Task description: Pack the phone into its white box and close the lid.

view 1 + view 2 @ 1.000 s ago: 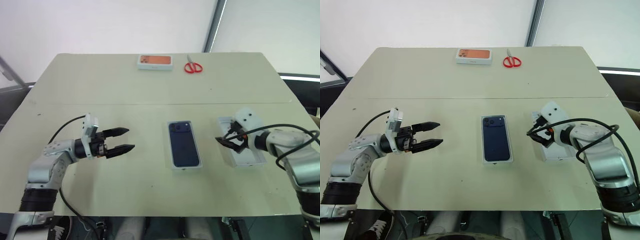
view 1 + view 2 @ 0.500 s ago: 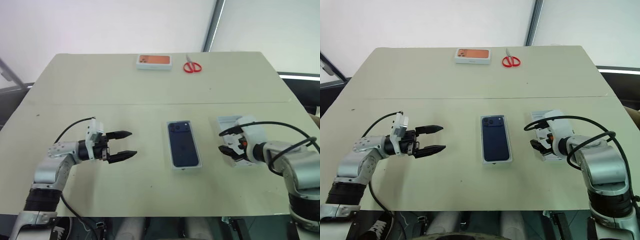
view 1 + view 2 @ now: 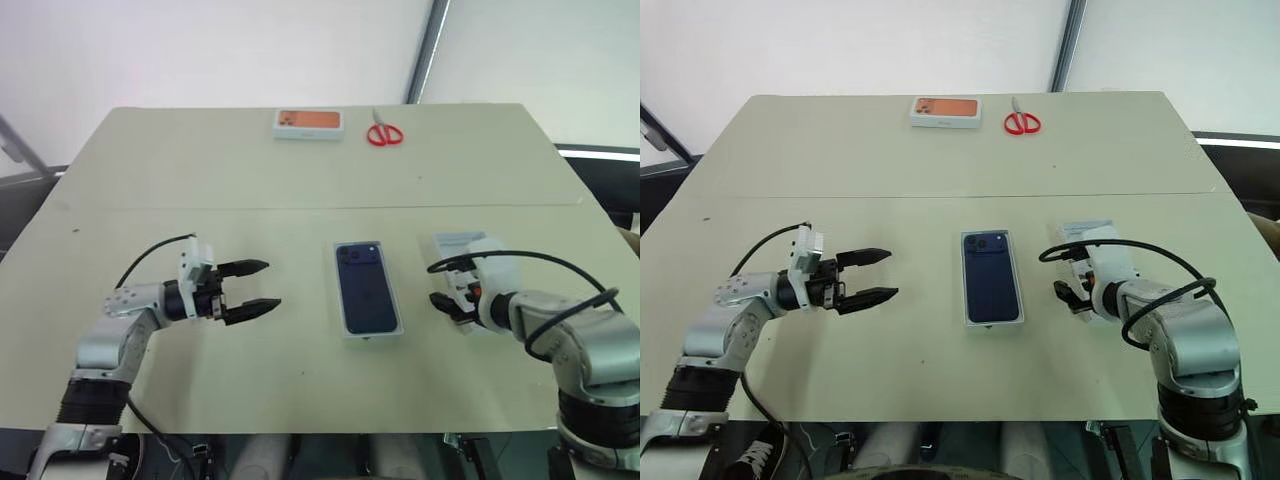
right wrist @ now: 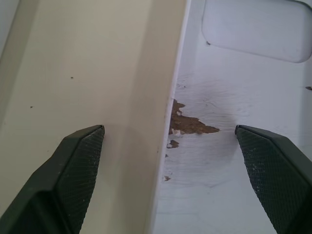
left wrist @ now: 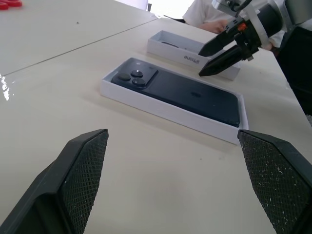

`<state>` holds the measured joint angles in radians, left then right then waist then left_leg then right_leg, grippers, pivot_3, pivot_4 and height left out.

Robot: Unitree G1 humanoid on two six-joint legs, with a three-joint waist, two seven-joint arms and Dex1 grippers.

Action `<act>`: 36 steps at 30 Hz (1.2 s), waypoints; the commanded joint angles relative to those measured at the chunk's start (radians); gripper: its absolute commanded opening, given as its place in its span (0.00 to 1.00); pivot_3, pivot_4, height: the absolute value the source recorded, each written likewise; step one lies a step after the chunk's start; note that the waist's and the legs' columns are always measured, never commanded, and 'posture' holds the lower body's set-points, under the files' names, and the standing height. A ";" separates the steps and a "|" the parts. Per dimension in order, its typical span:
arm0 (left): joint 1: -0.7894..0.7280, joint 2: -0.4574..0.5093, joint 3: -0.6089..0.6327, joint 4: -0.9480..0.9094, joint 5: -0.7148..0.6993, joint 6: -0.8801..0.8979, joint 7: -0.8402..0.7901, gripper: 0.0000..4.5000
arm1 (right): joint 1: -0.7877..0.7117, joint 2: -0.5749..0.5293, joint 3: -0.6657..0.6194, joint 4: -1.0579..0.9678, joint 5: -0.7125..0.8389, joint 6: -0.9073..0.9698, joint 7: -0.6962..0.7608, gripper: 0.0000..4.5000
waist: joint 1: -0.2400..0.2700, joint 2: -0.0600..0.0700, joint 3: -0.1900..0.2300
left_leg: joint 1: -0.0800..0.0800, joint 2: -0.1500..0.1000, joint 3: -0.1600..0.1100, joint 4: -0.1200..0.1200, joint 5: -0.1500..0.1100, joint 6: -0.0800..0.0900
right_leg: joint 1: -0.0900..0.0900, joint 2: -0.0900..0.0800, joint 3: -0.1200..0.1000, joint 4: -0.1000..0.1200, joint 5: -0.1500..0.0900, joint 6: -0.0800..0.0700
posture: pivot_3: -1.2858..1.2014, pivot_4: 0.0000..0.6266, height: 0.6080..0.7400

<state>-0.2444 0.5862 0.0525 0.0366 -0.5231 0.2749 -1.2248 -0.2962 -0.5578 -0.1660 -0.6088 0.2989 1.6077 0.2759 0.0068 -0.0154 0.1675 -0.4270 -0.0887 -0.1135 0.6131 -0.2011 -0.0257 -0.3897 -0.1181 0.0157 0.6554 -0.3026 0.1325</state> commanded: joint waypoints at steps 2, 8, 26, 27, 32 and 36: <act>-0.006 0.000 0.004 -0.032 0.003 -0.014 0.012 1.00 | 0.013 0.006 0.013 -0.036 0.022 0.007 -0.042 0.58 | -0.002 0.000 0.000 | 0.000 0.000 0.000 0.000 0.000 0.000 | 0.000 0.000 0.000 0.000 0.000 0.000 | 0.52 0.24 1.00; -0.019 -0.005 0.002 -0.029 0.006 -0.016 0.016 1.00 | -0.011 0.049 0.028 -0.031 0.014 0.007 -0.119 0.01 | -0.003 0.000 0.000 | 0.001 0.000 0.000 0.000 0.000 0.000 | 0.000 0.000 0.000 0.000 0.000 0.000 | 0.52 0.24 1.00; -0.052 -0.005 0.023 0.004 0.008 0.012 0.073 1.00 | -0.315 0.353 -0.307 0.029 0.271 0.000 0.008 0.01 | -0.026 0.002 0.001 | 0.000 0.000 0.000 -0.001 0.000 0.000 | -0.001 0.002 0.000 0.000 0.000 0.000 | 0.52 0.24 1.00; -0.052 -0.004 0.026 0.005 0.008 0.013 0.080 1.00 | -0.343 0.413 -0.368 0.061 0.339 0.007 0.005 0.01 | -0.028 0.002 0.002 | 0.000 0.001 0.000 -0.001 0.000 0.000 | -0.001 0.003 0.000 0.001 0.000 0.000 | 0.52 0.24 1.00; -0.054 -0.006 0.043 0.002 0.001 0.022 0.119 1.00 | -0.385 0.561 -0.486 0.164 0.652 0.007 -0.122 0.01 | -0.020 0.003 0.002 | 0.000 0.000 0.000 -0.002 0.000 0.000 | -0.002 0.003 0.001 0.001 0.000 0.000 | 0.52 0.24 1.00; -0.064 -0.012 0.071 -0.010 -0.030 0.053 0.153 1.00 | -0.333 0.645 -0.472 0.223 0.891 0.007 -0.292 0.01 | -0.026 0.003 0.002 | 0.000 0.001 0.000 -0.002 0.000 0.000 | -0.003 0.002 0.002 0.002 0.001 0.000 | 0.52 0.24 1.00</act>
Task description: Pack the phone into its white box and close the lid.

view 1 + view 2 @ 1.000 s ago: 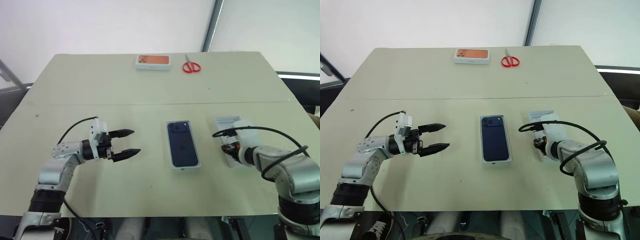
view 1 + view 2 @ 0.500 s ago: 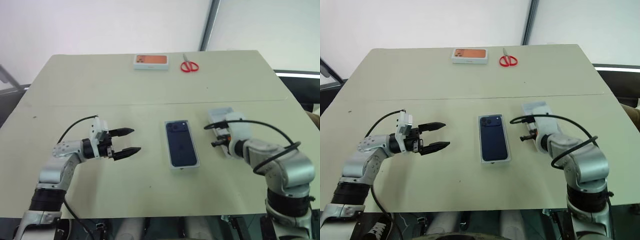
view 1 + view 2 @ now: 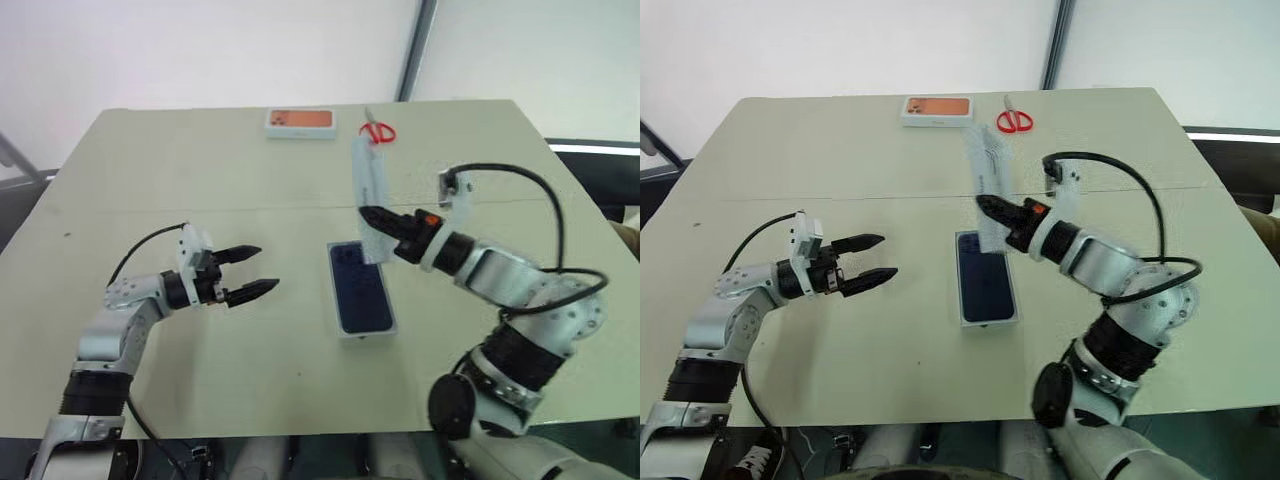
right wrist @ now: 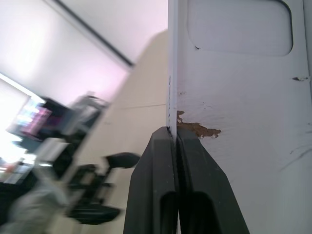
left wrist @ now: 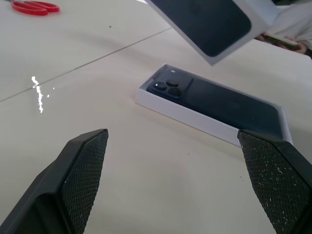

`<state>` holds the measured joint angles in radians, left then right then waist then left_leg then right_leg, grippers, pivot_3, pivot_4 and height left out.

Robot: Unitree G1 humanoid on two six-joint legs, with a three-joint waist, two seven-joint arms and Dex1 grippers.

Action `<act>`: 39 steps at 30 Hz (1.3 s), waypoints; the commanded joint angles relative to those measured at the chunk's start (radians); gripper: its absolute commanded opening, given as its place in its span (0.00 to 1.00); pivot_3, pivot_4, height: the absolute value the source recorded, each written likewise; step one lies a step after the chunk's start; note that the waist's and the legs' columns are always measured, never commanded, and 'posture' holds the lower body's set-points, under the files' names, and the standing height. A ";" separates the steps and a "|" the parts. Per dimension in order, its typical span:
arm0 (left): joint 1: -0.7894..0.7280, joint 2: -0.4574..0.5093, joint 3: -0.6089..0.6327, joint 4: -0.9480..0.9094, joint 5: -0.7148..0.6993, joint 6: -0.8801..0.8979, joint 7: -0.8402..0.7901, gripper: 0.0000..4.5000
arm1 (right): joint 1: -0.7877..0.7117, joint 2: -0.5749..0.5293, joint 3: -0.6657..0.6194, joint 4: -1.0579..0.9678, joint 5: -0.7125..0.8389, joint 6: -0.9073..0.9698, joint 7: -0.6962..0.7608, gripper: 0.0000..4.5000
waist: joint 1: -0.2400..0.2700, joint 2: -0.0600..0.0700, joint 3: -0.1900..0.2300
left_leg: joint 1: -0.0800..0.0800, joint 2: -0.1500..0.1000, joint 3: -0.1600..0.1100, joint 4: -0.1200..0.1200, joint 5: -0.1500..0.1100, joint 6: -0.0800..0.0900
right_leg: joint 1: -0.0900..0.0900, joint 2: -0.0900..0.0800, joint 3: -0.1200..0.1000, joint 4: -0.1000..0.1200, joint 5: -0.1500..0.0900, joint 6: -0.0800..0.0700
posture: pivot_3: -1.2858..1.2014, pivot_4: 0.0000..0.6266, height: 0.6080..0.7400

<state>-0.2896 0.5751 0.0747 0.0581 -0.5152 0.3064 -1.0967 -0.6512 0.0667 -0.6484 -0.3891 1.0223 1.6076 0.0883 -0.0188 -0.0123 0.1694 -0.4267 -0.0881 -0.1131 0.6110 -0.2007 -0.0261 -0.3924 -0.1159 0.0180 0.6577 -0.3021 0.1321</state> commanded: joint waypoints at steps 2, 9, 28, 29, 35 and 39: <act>-0.022 -0.002 0.059 -0.034 -0.047 0.030 0.036 1.00 | 0.036 0.049 0.014 0.014 0.256 0.007 -0.188 0.01 | 0.000 0.001 0.000 | 0.000 0.000 0.000 0.000 0.000 0.000 | -0.001 -0.001 0.000 0.000 0.000 0.000 | 0.52 0.24 1.00; -0.003 -0.001 0.080 -0.065 -0.069 0.054 0.059 1.00 | 0.193 -0.054 0.327 0.058 0.880 -0.372 -0.636 0.01 | -0.003 0.001 0.000 | -0.001 0.000 0.001 0.000 0.000 0.000 | -0.002 -0.002 0.002 0.001 0.000 0.000 | 0.52 0.24 1.00; 0.096 -0.013 0.060 -0.186 -0.141 0.132 0.036 0.25 | 0.424 -0.226 0.646 0.070 0.950 -0.683 -0.591 0.00 | -0.001 0.001 0.000 | 0.000 0.001 0.001 0.000 0.000 0.000 | 0.000 0.002 0.002 0.000 0.000 0.000 | 0.52 0.24 1.00; 0.107 -0.023 0.052 -0.196 -0.137 0.129 0.042 0.14 | 0.429 -0.233 0.650 0.075 0.950 -0.686 -0.586 0.00 | -0.001 0.001 0.000 | 0.000 0.001 0.001 0.000 0.000 0.000 | 0.000 0.002 0.002 -0.001 0.000 0.000 | 0.52 0.24 1.00; 0.135 -0.093 -0.031 -0.231 -0.090 0.113 0.089 0.01 | 0.423 -0.274 0.677 0.092 0.950 -0.705 -0.557 0.00 | 0.003 0.001 0.000 | 0.000 0.001 0.001 0.000 0.000 0.001 | 0.001 0.002 0.002 -0.001 0.000 0.000 | 0.52 0.24 1.00; 0.110 -0.147 -0.076 -0.204 -0.069 0.113 0.121 0.01 | 0.418 -0.313 0.690 0.105 0.946 -0.715 -0.534 0.00 | 0.004 0.000 0.000 | 0.000 0.001 0.001 0.000 0.000 0.001 | 0.001 0.002 0.002 -0.002 0.000 0.000 | 0.52 0.24 1.00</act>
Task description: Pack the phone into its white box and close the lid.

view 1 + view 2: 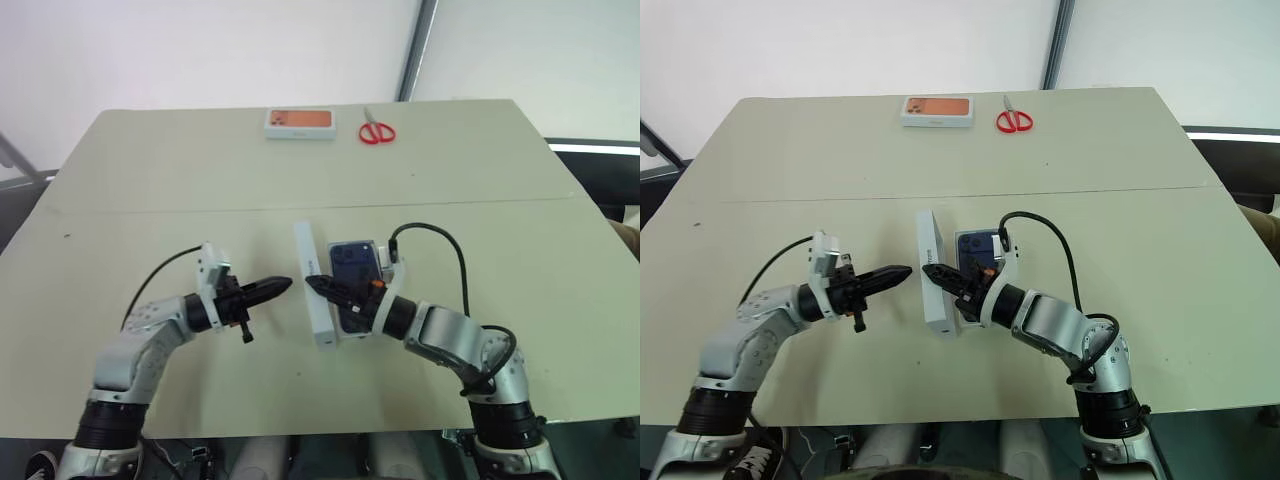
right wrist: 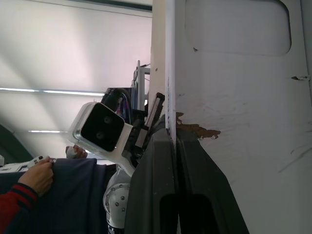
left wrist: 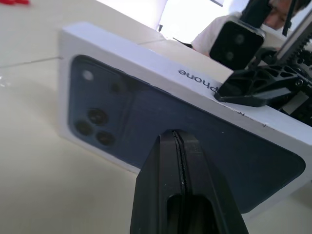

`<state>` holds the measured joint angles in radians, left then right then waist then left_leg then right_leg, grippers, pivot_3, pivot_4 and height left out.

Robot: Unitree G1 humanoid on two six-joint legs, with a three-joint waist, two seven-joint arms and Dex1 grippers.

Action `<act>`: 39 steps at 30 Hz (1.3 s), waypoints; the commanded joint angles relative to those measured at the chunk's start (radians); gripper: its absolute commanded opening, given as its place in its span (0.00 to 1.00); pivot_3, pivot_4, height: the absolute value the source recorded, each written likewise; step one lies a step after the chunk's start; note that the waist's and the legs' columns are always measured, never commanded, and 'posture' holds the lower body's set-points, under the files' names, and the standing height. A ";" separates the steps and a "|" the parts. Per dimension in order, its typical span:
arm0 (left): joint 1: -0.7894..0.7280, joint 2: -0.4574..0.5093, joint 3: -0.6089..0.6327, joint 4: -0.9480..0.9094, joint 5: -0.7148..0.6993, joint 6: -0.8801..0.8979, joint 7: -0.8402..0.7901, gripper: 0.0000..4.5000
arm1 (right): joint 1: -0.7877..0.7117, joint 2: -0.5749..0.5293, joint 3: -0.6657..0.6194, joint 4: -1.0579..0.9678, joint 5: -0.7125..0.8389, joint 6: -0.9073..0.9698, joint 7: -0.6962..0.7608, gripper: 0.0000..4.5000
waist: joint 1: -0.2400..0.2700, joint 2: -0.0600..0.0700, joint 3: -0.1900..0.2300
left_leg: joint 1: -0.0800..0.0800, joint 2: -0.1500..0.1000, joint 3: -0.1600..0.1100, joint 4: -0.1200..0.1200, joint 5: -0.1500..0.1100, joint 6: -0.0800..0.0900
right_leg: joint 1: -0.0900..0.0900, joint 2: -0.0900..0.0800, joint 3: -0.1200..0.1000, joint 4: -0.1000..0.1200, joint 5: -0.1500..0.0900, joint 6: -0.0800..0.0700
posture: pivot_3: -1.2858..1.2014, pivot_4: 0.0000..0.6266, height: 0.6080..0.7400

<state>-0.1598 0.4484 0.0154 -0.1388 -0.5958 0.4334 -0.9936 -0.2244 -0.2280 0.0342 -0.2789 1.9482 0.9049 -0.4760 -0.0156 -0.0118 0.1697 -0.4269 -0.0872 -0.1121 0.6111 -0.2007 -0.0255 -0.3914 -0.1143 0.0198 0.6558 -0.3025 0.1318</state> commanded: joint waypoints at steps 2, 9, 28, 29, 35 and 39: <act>-0.038 -0.057 -0.043 0.040 0.042 -0.049 0.025 0.01 | -0.003 -0.031 0.007 -0.005 0.018 -0.018 0.044 0.00 | 0.002 0.000 0.000 | 0.000 0.000 0.000 0.000 0.000 0.000 | 0.000 0.000 0.000 0.000 0.000 0.000 | 0.52 0.24 1.00; -0.082 -0.119 -0.084 0.096 0.081 -0.092 0.024 0.00 | -0.029 -0.108 -0.048 -0.012 -0.055 -0.055 0.094 0.76 | 0.003 0.000 0.000 | 0.000 0.000 0.000 0.000 0.000 0.000 | 0.001 0.000 -0.001 0.000 0.000 0.000 | 0.52 0.24 1.00; -0.177 -0.263 -0.160 0.265 0.160 -0.197 0.006 0.00 | 0.075 -0.549 -0.078 -0.210 -0.891 -0.136 0.555 0.71 | 0.005 -0.001 0.001 | 0.000 -0.001 0.001 0.002 -0.001 0.002 | 0.002 0.000 -0.003 -0.002 0.000 0.001 | 0.52 0.24 1.00; -0.176 -0.256 -0.155 0.256 0.158 -0.192 0.006 0.00 | 0.070 -0.562 -0.045 -0.218 -0.966 -0.158 0.578 0.59 | 0.004 -0.001 0.001 | 0.000 -0.001 0.001 0.002 -0.001 0.002 | 0.002 0.000 -0.003 -0.002 0.000 0.001 | 0.52 0.24 1.00; -0.142 -0.185 -0.107 0.124 0.107 -0.115 0.026 0.00 | 0.043 -0.589 0.065 -0.186 -1.324 -0.317 0.712 0.01 | 0.004 -0.001 0.001 | 0.000 -0.001 0.001 0.002 -0.001 0.002 | 0.002 0.000 -0.003 -0.002 0.000 0.001 | 0.52 0.24 1.00; -0.072 -0.110 -0.082 0.056 0.121 -0.111 0.026 0.00 | 0.043 -0.570 0.087 -0.174 -1.440 -0.394 0.802 0.01 | 0.005 -0.001 0.001 | 0.000 -0.001 0.000 0.002 -0.001 0.002 | 0.002 0.000 -0.003 -0.002 0.000 0.001 | 0.52 0.24 1.00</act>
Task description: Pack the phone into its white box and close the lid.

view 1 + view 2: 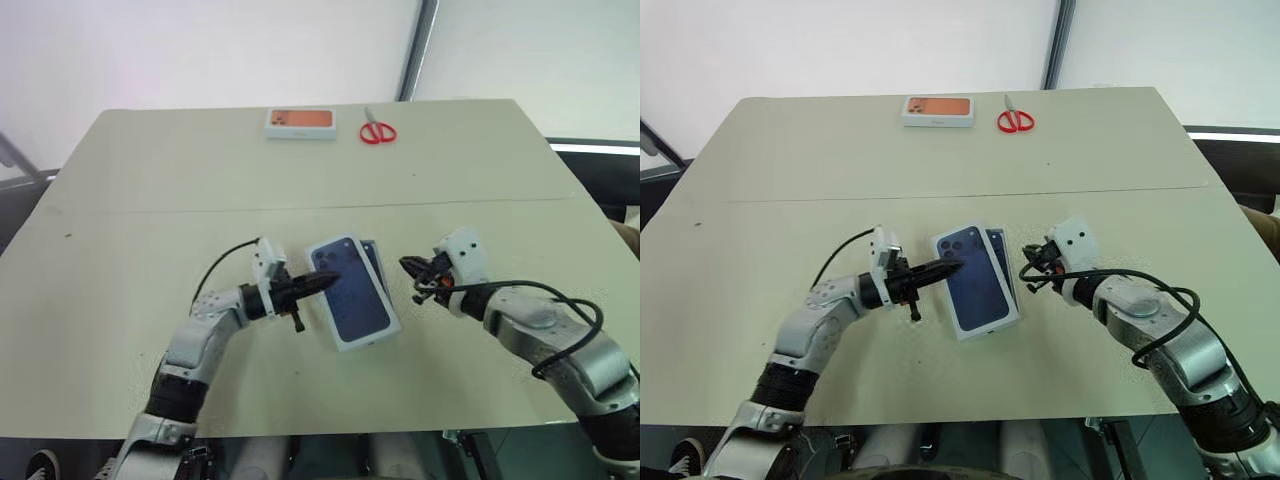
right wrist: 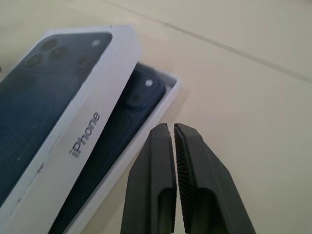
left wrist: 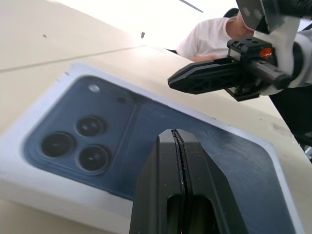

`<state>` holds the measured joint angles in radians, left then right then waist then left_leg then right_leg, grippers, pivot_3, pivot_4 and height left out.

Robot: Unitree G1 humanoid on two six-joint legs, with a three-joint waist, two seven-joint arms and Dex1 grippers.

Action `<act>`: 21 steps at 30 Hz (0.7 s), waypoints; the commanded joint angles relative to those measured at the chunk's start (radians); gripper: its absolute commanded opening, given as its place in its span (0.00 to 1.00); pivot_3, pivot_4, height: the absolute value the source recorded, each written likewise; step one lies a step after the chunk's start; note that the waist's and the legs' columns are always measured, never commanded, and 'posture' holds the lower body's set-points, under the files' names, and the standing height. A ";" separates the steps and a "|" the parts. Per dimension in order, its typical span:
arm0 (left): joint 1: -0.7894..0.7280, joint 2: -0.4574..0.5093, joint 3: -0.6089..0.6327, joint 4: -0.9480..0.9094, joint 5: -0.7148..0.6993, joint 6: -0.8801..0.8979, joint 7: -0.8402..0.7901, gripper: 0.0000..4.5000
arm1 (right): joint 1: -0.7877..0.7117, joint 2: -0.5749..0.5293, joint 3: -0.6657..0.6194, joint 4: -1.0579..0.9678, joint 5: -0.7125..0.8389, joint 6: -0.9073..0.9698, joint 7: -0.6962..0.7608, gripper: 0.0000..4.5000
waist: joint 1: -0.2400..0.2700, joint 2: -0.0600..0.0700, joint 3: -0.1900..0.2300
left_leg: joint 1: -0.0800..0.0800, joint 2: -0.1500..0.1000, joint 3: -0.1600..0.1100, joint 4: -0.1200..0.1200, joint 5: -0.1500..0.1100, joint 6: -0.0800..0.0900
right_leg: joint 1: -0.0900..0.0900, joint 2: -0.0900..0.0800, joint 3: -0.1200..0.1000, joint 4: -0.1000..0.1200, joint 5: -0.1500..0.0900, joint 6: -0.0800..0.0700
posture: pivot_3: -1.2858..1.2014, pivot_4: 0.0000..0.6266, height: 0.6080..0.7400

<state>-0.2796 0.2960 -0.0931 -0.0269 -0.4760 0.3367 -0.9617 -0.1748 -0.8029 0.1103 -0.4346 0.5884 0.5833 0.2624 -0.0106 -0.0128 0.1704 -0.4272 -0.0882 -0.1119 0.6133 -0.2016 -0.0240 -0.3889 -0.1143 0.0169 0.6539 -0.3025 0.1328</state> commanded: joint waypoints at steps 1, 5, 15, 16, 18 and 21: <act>0.074 0.064 0.034 -0.056 0.007 -0.026 -0.014 0.00 | -0.001 0.013 0.014 -0.021 -0.096 -0.103 0.100 0.01 | -0.002 0.000 0.000 | 0.000 0.000 0.000 0.000 0.000 0.000 | 0.000 0.000 0.000 0.000 0.000 0.000 | 0.52 0.24 1.00; 0.125 0.085 0.034 -0.044 0.023 -0.072 -0.010 0.00 | 0.043 0.016 0.045 0.000 -0.219 -0.206 0.175 0.01 | 0.004 0.000 0.000 | 0.000 0.000 0.000 0.000 0.000 0.000 | 0.000 0.000 0.000 0.000 0.000 0.000 | 0.52 0.24 1.00; 0.082 -0.006 -0.041 0.058 0.100 -0.128 0.026 0.00 | 0.042 0.083 0.014 0.026 -0.304 -0.173 0.222 0.01 | 0.024 0.000 0.000 | 0.000 -0.001 -0.001 0.001 0.000 0.000 | 0.002 -0.002 -0.001 -0.003 0.000 0.000 | 0.52 0.24 1.00; 0.070 -0.012 -0.047 0.080 0.111 -0.142 0.024 0.00 | 0.039 0.091 0.004 0.025 -0.294 -0.162 0.225 0.01 | 0.024 0.000 0.000 | 0.000 -0.001 -0.001 0.001 0.000 0.000 | 0.002 -0.002 -0.001 -0.003 0.000 0.000 | 0.52 0.24 1.00; 0.045 -0.024 -0.052 0.120 0.112 -0.147 0.014 0.00 | 0.034 0.095 -0.002 0.018 -0.304 -0.150 0.228 0.01 | 0.023 0.000 0.000 | 0.000 -0.001 -0.001 0.001 0.000 -0.001 | 0.002 -0.002 -0.001 -0.002 0.000 0.000 | 0.52 0.24 1.00; 0.016 -0.040 -0.060 0.159 0.126 -0.179 0.011 0.00 | 0.033 0.111 -0.014 0.010 -0.306 -0.131 0.229 0.01 | 0.023 0.000 0.000 | 0.000 -0.001 -0.001 0.001 0.000 -0.001 | 0.002 -0.001 -0.002 -0.002 0.000 0.000 | 0.52 0.24 1.00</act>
<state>-0.2540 0.2646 -0.1444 0.1224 -0.3603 0.1840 -0.9461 -0.1288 -0.7054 0.1232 -0.3904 0.2857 0.4489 0.4890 0.0125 -0.0128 0.1704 -0.4268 -0.0888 -0.1127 0.6143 -0.2015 -0.0245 -0.3870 -0.1158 0.0153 0.6516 -0.3022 0.1326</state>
